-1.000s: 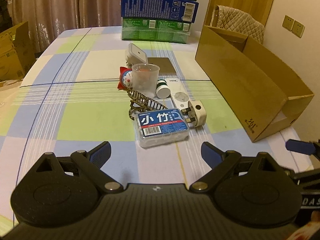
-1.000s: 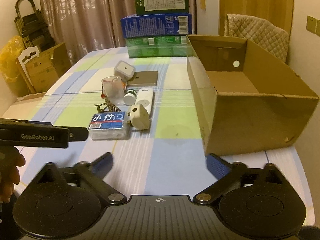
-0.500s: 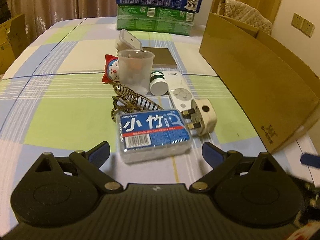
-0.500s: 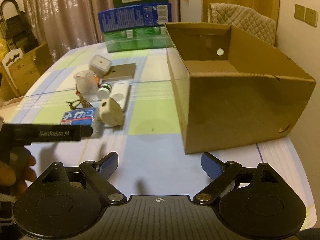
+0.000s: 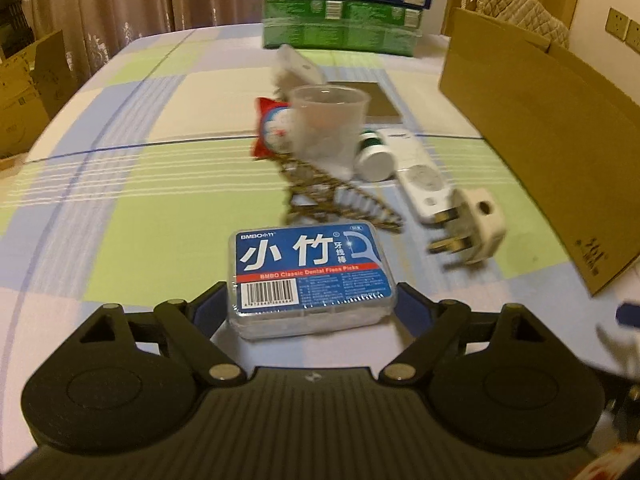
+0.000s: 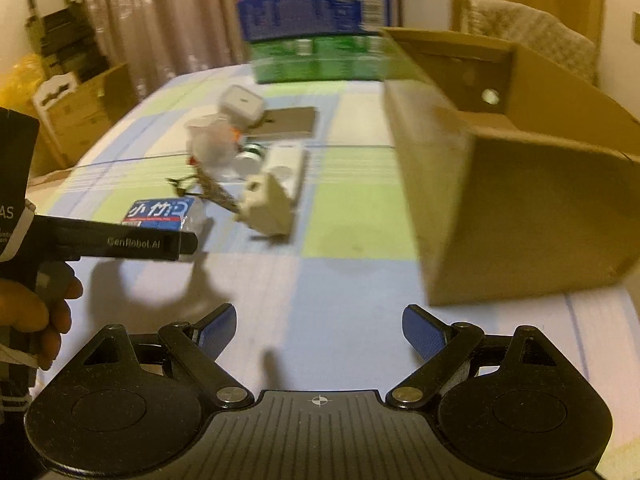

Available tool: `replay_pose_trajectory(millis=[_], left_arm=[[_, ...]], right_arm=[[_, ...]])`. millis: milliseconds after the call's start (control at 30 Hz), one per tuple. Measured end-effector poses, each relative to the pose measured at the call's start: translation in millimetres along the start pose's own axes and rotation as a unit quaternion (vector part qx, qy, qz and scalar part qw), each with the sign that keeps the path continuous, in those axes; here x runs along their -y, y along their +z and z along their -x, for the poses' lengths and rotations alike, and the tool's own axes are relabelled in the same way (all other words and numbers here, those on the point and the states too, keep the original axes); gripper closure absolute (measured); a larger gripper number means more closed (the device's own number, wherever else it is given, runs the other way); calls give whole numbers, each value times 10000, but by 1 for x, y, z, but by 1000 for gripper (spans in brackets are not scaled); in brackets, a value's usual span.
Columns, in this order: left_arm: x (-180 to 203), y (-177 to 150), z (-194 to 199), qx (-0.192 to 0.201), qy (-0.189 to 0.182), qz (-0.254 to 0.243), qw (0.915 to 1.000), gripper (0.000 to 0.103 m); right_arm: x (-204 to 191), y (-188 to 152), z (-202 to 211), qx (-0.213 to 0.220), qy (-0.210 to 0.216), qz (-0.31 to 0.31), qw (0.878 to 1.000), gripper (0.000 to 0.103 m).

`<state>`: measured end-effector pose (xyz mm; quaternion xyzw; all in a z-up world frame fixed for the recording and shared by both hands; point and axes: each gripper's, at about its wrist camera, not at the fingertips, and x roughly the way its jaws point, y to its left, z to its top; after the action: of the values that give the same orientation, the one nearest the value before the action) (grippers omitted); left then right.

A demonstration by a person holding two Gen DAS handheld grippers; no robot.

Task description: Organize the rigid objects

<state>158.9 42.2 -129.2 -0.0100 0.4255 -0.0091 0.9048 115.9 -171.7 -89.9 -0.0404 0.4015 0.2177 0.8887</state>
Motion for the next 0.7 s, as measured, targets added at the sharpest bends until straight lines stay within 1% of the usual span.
replay_pose_trajectory(millis=[100, 167, 267, 433, 567, 700], left_arm=[[-18, -1, 3, -11, 81, -9, 10000, 18], [-29, -2, 4, -8, 111, 88, 9999, 18], [-39, -3, 3, 20, 86, 277, 9996, 18], [-37, -6, 2, 150, 73, 236, 9996, 18], [-37, -6, 1, 206, 76, 254, 9994, 17], [-37, -7, 0, 239, 89, 215, 9994, 16]], right_arm=[[-11, 8, -9, 130, 144, 225, 9996, 16], [-15, 15, -18, 196, 200, 311, 9991, 22], [-17, 27, -35, 206, 257, 234, 9992, 28], [-26, 43, -60, 292, 219, 398, 9985, 34], [-33, 48, -73, 313, 206, 500, 9981, 41], [-37, 52, -83, 360, 151, 542, 9978, 45]])
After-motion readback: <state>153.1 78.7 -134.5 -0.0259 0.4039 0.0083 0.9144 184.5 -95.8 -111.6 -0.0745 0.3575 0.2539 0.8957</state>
